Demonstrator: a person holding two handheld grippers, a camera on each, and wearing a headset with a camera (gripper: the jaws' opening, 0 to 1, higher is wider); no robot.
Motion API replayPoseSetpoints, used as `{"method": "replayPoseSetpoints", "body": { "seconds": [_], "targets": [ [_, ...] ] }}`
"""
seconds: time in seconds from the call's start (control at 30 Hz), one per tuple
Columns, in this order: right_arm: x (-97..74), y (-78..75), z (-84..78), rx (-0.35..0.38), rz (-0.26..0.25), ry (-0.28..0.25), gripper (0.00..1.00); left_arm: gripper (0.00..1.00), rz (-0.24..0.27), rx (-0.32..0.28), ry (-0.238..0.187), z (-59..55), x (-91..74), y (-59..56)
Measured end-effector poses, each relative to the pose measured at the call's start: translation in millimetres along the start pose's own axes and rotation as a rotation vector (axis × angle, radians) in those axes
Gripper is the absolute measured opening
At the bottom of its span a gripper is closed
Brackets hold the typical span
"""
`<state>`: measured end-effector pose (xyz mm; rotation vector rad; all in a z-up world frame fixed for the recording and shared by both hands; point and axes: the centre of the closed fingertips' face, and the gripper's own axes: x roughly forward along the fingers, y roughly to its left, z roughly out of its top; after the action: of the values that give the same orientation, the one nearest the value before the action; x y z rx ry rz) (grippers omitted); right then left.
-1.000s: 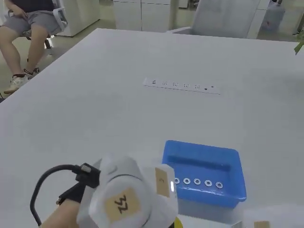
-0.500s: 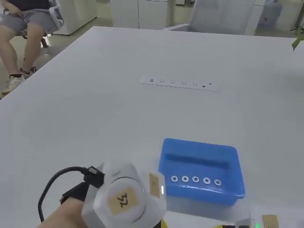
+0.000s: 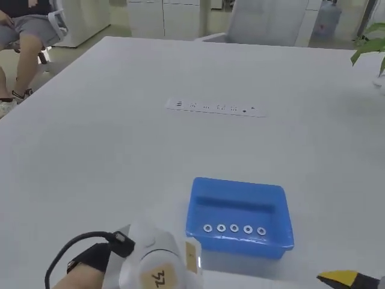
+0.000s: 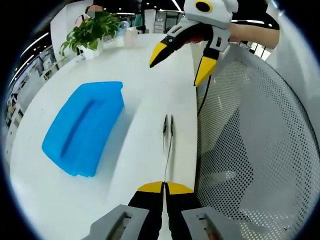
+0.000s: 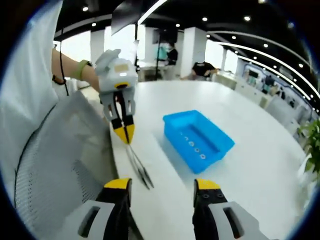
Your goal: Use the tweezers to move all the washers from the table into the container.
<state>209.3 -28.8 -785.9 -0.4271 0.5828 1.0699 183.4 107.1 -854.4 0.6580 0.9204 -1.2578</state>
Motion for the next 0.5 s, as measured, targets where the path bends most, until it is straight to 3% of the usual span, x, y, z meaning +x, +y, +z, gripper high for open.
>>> {"method": "replayPoseSetpoints", "body": {
  "seconds": [0.27, 0.33, 0.47, 0.5],
  "targets": [
    [-29.8, -15.8, 12.0, 0.049, -0.092, -0.108, 0.55, 0.00, 0.028, -0.001, 0.090, -3.1, 3.5, -2.0],
    [-35.9, -19.0, 19.4, 0.084, -0.114, -0.170, 0.58, 0.00, 0.038, -0.001, 0.114, -4.4, 4.2, -1.6],
    [-44.6, -17.6, 21.8, 0.092, -0.109, -0.221, 0.64, 0.00, 0.059, -0.004, 0.187, -13.0, 6.4, -2.0],
    [-45.7, -17.7, 22.0, 0.088, -0.109, -0.231, 0.64, 0.00, 0.063, -0.001, 0.182, -11.5, 6.1, -2.1]
  ]
}}
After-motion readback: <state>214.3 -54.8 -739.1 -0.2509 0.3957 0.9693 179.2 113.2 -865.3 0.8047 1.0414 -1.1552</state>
